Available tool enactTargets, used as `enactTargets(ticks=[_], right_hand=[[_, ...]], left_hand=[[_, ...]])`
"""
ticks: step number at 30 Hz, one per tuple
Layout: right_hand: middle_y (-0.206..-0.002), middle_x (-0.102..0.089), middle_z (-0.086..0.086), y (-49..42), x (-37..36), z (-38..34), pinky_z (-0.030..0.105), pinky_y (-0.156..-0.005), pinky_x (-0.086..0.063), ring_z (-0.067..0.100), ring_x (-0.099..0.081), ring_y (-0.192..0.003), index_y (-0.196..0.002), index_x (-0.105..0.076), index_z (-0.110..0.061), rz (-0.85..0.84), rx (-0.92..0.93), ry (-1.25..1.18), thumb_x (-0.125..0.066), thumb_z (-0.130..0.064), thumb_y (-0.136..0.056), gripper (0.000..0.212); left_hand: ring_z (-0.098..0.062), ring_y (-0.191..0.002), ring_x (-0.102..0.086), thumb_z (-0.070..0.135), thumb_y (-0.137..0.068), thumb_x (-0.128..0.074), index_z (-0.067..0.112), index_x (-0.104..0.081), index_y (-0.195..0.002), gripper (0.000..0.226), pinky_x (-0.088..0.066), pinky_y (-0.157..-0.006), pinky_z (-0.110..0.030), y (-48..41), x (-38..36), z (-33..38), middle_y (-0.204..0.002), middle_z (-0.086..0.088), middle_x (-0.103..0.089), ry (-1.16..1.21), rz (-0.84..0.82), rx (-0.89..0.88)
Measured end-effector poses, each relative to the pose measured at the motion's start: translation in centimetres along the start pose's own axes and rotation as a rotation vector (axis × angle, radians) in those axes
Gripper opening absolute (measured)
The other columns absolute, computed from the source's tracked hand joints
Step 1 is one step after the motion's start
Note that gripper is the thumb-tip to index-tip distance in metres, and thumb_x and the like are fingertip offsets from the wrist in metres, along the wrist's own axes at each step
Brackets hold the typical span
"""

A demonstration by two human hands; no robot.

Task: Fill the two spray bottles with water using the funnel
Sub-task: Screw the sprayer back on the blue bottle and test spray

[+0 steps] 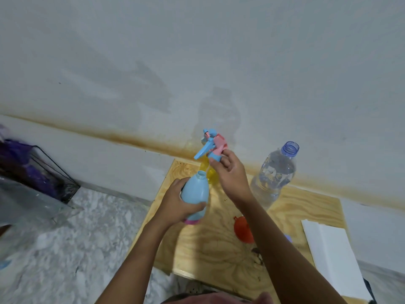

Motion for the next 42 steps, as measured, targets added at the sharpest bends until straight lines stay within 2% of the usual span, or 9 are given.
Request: enactTargets(ticks=[8,13,17,21,25,28,33,38,42], right_hand=[[-0.103,-0.076,-0.002,1.5,-0.7,1.3,0.022,-0.077,-0.055,0.009,-0.072,-0.095,-0.119,-0.060,-0.018,-0.128,-0.067,-0.014,-0.063,-0.008,-0.094,0.027],[-0.111,-0.074,-0.007,1.6,-0.6,0.9,0.046,-0.099,-0.052,0.011,-0.068,-0.107,-0.119,-0.061,-0.027,-0.144,-0.018,0.082,-0.066,-0.017,-0.092,0.029],[-0.117,-0.071,-0.011,2.0,-0.7,0.5,0.053,-0.102,-0.048,0.010,-0.065,-0.113,-0.124,-0.060,-0.024,-0.137,-0.007,0.098,-0.069,-0.032,-0.085,0.041],[-0.117,-0.070,-0.012,1.8,-0.7,0.4,0.047,-0.104,-0.047,0.005,-0.063,-0.115,-0.125,-0.059,-0.026,-0.170,-0.004,0.105,-0.070,-0.028,-0.088,0.039],[-0.112,-0.071,-0.011,1.4,-0.4,0.0,0.028,-0.094,-0.052,0.008,-0.065,-0.110,-0.123,-0.064,-0.023,-0.210,-0.016,0.010,-0.054,-0.025,-0.101,0.024],[-0.105,-0.072,-0.007,1.1,-0.3,0.1,0.022,-0.085,-0.050,0.007,-0.066,-0.102,-0.111,-0.069,-0.017,-0.165,-0.025,-0.004,-0.060,-0.022,-0.098,0.017],[-0.110,-0.072,-0.002,1.2,-0.3,0.1,0.029,-0.085,-0.056,0.011,-0.068,-0.102,-0.122,-0.063,-0.016,-0.077,-0.009,-0.011,-0.073,-0.022,-0.088,0.036],[-0.110,-0.073,-0.007,1.5,-0.5,0.2,0.022,-0.084,-0.053,0.009,-0.068,-0.105,-0.121,-0.066,-0.015,-0.139,-0.049,-0.105,-0.058,-0.015,-0.098,0.024],[-0.111,-0.071,-0.001,1.5,-0.5,0.4,0.031,-0.089,-0.057,0.017,-0.066,-0.109,-0.108,-0.064,-0.022,-0.008,-0.051,-0.087,-0.075,-0.021,-0.086,0.025]], left_hand=[[-0.007,-0.103,-0.060,0.052,-0.052,-0.084,0.032,-0.059,-0.123,0.078,-0.058,-0.078,-0.029,0.3,0.0,2.7,-0.111,0.007,-0.057,0.038,0.016,-0.049],[-0.009,-0.104,-0.061,0.038,-0.060,-0.090,0.030,-0.060,-0.123,0.071,-0.058,-0.078,-0.026,0.3,-0.3,3.4,-0.112,0.007,-0.057,0.067,0.023,-0.049],[-0.005,-0.103,-0.061,0.031,-0.064,-0.091,0.030,-0.059,-0.124,0.068,-0.055,-0.074,-0.019,0.5,-0.1,4.0,-0.113,0.010,-0.057,0.073,0.056,-0.058],[-0.006,-0.105,-0.061,0.031,-0.064,-0.091,0.032,-0.057,-0.124,0.069,-0.058,-0.079,-0.026,0.7,-0.1,4.3,-0.115,0.011,-0.057,0.084,0.062,-0.061],[-0.008,-0.108,-0.061,0.033,-0.062,-0.091,0.035,-0.057,-0.121,0.068,-0.058,-0.083,-0.031,0.5,0.0,4.7,-0.118,0.009,-0.057,0.078,0.064,-0.072],[-0.009,-0.107,-0.061,0.044,-0.057,-0.087,0.034,-0.060,-0.121,0.070,-0.059,-0.083,-0.035,0.4,0.0,5.1,-0.116,0.009,-0.059,0.086,0.064,-0.097],[-0.010,-0.104,-0.061,0.048,-0.059,-0.085,0.038,-0.059,-0.123,0.070,-0.060,-0.078,-0.038,0.2,0.0,5.3,-0.109,0.006,-0.058,0.066,0.057,-0.121],[-0.012,-0.104,-0.062,0.049,-0.057,-0.084,0.037,-0.059,-0.123,0.072,-0.060,-0.078,-0.039,0.1,0.2,5.5,-0.109,0.005,-0.058,0.081,0.063,-0.118],[-0.013,-0.105,-0.062,0.049,-0.058,-0.083,0.037,-0.058,-0.126,0.073,-0.061,-0.076,-0.036,0.1,0.2,5.8,-0.108,0.006,-0.057,0.106,0.058,-0.127]])
Point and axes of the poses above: each hand's wrist, its own y-axis away from the middle knuckle, its own x-axis out of the back of the hand, z = x × y, the point moved 9 cm from there along -y, towards the middle knuckle
